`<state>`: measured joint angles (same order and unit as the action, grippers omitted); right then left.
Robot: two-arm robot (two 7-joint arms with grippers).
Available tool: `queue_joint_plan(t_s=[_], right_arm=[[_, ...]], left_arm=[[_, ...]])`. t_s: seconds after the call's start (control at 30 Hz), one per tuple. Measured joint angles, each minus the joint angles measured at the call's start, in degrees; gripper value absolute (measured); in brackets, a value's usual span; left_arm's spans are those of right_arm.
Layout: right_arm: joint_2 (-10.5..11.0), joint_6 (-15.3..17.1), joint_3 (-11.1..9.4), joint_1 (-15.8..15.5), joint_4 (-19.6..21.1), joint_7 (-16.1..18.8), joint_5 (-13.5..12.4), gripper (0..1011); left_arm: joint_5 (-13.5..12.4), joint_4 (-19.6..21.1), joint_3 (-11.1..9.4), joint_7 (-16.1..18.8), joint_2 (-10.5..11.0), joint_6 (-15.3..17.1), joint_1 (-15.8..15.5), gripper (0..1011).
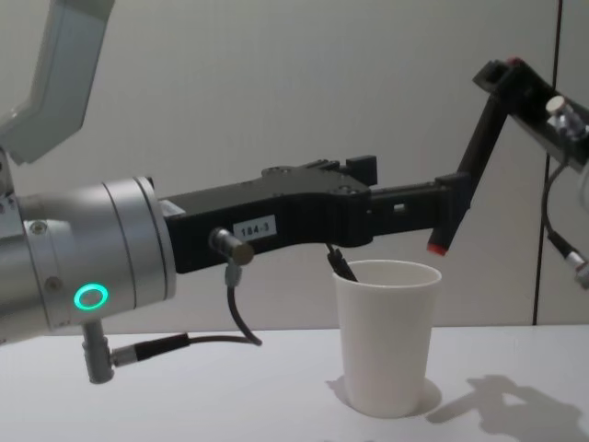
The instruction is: Place the pen into the pen holder.
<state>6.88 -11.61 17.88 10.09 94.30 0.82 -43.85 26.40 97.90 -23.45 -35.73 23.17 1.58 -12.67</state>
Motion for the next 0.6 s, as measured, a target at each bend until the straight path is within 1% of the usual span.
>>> queue_joint_plan(t_s=[0.37,0.6], right_arm=[[-1.2,-0.6,0.4,1.1,-2.6,-0.1,3.4,208],[-1.8,-1.1,0.5,1.8,-4.2,-0.1,5.1,208]], left_arm=[[0.0,0.0,0.0,0.0,0.0,0.0,0.0,1001],[0.0,0.0,0.0,0.0,0.0,0.0,0.0,1001]])
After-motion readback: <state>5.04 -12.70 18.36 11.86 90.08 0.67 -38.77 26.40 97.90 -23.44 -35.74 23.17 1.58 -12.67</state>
